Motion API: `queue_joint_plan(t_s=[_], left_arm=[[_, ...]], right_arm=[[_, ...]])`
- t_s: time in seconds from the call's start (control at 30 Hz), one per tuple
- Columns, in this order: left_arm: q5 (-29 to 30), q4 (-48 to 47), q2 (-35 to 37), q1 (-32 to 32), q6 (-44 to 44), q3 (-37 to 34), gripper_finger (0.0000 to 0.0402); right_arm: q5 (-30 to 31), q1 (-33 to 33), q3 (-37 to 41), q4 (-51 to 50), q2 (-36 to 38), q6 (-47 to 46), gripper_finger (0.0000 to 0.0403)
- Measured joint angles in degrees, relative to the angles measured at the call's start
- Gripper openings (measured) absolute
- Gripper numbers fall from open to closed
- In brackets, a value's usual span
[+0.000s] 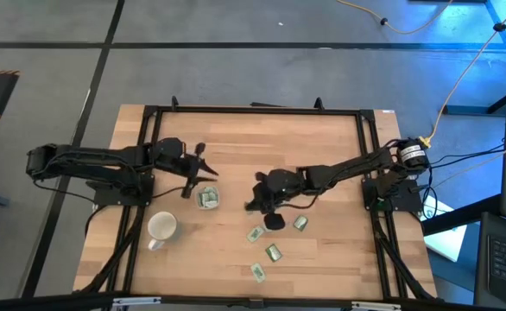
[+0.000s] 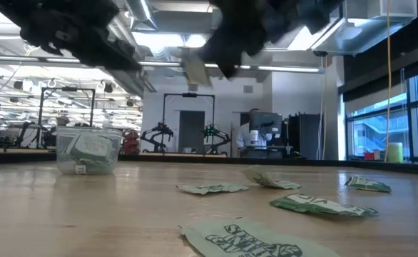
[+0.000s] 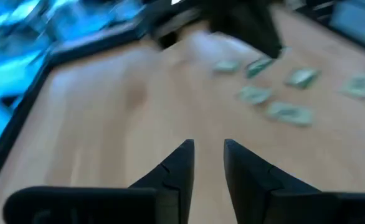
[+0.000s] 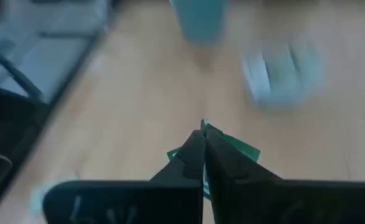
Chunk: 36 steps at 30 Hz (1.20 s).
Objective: Pick and place Stevia / Truvia into bins
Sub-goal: Put the dark green stevia packet into the transparent container
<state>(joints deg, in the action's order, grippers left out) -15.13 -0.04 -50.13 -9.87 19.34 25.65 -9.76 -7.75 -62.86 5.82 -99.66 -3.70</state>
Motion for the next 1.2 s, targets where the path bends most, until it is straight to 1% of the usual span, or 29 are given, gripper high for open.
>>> queue_joint_plan(t_s=[0.13,0.27,0.43,0.67,0.93,1.2], left_arm=[[-3.18,3.71,-0.46,3.17,0.74,0.00,0.0106],[-3.40,8.94,-2.03,5.80,-0.28,0.00,0.0128],[-3.42,16.68,-6.48,8.66,-2.03,0.00,0.0141],[-2.94,29.55,-14.90,11.22,-2.11,0.16,0.0139],[-2.93,32.68,-18.98,12.29,-2.11,3.37,0.0139],[-3.11,33.15,-19.06,14.36,-2.09,3.85,0.0137]], right_arm=[[-2.19,0.11,-1.61,7.76,0.00,3.32,0.0008],[-6.22,0.09,-2.57,15.77,0.00,5.84,0.0009],[-6.65,0.09,-2.59,23.41,0.00,5.44,0.0009],[-6.60,0.22,-2.59,23.80,0.00,3.59,0.0009],[-6.52,0.25,-2.59,23.12,0.02,2.25,0.0009],[-6.44,0.41,-2.59,22.12,0.04,2.50,0.0009]])
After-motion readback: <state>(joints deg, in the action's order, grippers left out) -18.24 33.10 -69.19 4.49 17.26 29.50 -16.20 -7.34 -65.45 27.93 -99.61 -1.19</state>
